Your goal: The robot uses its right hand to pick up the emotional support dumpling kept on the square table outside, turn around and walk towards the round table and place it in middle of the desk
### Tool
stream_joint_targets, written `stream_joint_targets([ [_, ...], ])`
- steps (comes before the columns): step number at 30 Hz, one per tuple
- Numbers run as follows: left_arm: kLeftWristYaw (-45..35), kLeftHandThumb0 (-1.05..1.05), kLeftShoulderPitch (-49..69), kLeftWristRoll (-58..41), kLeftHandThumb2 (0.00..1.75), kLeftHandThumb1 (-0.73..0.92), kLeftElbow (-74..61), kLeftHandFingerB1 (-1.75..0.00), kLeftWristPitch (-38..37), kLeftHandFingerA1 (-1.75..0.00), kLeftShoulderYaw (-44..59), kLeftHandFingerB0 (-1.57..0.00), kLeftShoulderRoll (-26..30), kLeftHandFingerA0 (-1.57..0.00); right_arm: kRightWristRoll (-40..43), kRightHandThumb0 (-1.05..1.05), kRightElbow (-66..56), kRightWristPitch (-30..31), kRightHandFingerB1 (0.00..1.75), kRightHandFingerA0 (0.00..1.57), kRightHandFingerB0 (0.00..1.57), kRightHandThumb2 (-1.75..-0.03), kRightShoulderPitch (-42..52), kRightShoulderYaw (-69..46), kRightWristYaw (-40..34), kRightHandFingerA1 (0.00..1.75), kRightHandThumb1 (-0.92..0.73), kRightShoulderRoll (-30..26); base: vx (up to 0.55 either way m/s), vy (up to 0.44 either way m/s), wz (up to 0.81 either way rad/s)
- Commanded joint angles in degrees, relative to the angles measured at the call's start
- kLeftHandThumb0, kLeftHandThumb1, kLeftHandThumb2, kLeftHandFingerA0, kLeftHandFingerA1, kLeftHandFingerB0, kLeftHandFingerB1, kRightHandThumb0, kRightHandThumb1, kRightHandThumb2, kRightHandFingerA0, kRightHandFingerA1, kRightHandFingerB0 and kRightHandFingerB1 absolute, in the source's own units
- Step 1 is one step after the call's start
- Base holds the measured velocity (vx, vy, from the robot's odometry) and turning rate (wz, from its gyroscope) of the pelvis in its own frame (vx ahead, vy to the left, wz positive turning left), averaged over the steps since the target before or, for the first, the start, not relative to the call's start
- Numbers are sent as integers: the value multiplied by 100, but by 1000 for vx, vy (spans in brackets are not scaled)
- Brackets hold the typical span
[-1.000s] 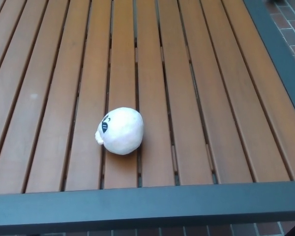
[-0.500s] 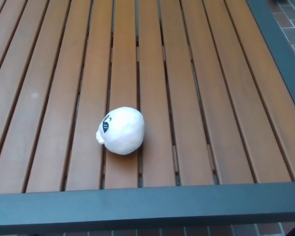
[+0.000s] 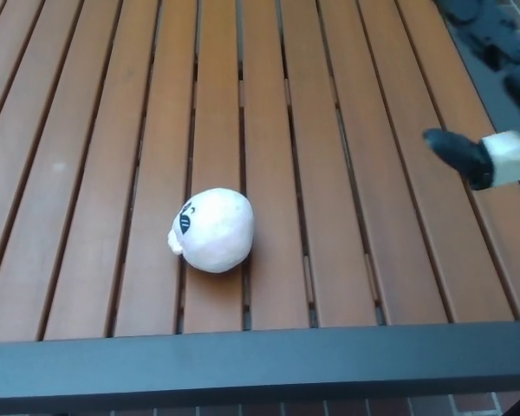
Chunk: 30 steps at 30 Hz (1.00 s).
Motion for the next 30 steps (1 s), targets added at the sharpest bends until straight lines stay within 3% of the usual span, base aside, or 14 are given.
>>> stream_joint_targets([
  [1, -107, -9, 85, -57, 102, 44, 3, -87, -556, -108, 6, -90, 52, -98, -1004, -103, 760, 2187, 7, 0, 0, -103, -1332, 1675, 1554, 1, -63, 714, 0, 0, 0],
  [5, -135, -9, 59, -90, 99, 45, 38, -84, -496, -108, 35, -89, 30, -102, -1208, -95, 1353, 2212, 17, 5, 6, -104, -1629, 1992, 1461, 7, -60, 1028, 0, 0, 0],
  [6, -94, -9, 50, -53, 98, 45, 53, -83, -472, -108, 5, -90, 30, -100, -1281, -85, 1562, 2235, 24, 0, 0, -101, -1732, 2088, 1397, 17, -54, 1170, 0, 0, 0],
  [13, -69, -8, 64, -23, 103, 46, 42, -84, -498, -110, -37, -89, 0, -101, -1493, -81, 2563, 2303, 25, 0, 4, -98, -2227, 2447, 1039, 24, -50, 1829, 0, 0, 0],
  [20, -39, -9, 96, -81, 101, 45, 41, -85, -497, -106, 20, -91, -41, -97, -1751, -81, 3216, 2393, 23, 2, 0, -96, -2493, 2700, 930, 22, -51, 2338, 0, 0, 0],
  [22, -49, -9, 91, -92, 101, 45, 41, -85, -480, -108, 31, -90, -57, -97, -1861, -80, 3326, 2350, 23, 1, 1, -96, -2540, 2762, 906, 24, -51, 2389, 0, 0, 0],
  [23, -60, -9, 97, -78, 101, 45, 36, -85, -494, -108, 15, -90, -73, -98, -1955, -82, 3383, 2270, 30, 1, 9, -95, -2521, 2813, 800, 31, -51, 2449, 0, 0, 0],
  [30, -72, -6, 116, -55, 99, 45, 36, -83, -503, -109, -9, -89, -103, -99, -2525, -90, 3623, 2165, 32, 3, 8, -96, -2465, 3284, 514, 38, -55, 2692, 0, 0, 0],
])
